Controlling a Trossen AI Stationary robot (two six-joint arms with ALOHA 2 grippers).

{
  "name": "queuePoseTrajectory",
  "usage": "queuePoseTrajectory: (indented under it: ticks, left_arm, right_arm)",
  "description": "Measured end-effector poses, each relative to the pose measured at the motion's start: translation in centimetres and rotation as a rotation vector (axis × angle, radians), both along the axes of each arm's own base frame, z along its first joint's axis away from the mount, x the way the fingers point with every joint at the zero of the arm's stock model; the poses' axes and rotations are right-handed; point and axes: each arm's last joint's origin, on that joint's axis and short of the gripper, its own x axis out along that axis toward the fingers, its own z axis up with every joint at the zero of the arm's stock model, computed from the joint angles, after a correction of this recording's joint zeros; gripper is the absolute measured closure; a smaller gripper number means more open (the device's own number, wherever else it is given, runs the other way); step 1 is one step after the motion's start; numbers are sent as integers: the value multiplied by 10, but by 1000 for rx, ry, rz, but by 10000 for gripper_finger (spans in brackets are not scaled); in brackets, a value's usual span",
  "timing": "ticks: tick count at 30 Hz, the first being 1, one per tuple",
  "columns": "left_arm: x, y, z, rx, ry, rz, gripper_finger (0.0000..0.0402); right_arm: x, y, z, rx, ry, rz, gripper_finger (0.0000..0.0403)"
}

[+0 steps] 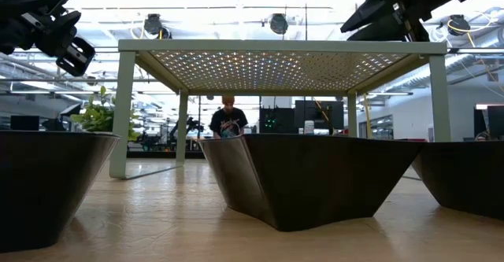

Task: Pick & Place Mini shaped plates
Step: Stack the leaf-shaped plate on top of the leaf-shaped plate on the shelf

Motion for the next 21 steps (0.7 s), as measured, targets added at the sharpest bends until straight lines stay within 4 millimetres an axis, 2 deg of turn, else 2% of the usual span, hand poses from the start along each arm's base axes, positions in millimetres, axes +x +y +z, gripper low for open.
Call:
queuePoseTrajectory:
  ticks: [3,6,12,14,16,21]
  left_arm:
    - [0,0,0,0,1,0,272]
    - [0,0,0,0,0,0,272]
    - [0,0,0,0,0,0,272]
    - [0,0,0,0,0,0,272]
    - [0,0,0,0,0,0,272]
    - [0,0,0,0,0,0,272]
  right_arm:
    - [3,2,7,-49,-25,33,289]
    - [10,12,24,-143,-121,130,290]
    - [24,56,51,-497,-301,483,282]
    - [31,72,56,-549,-266,553,270]
    - [39,87,62,-555,-181,553,253]
    - [48,108,88,-421,90,464,206]
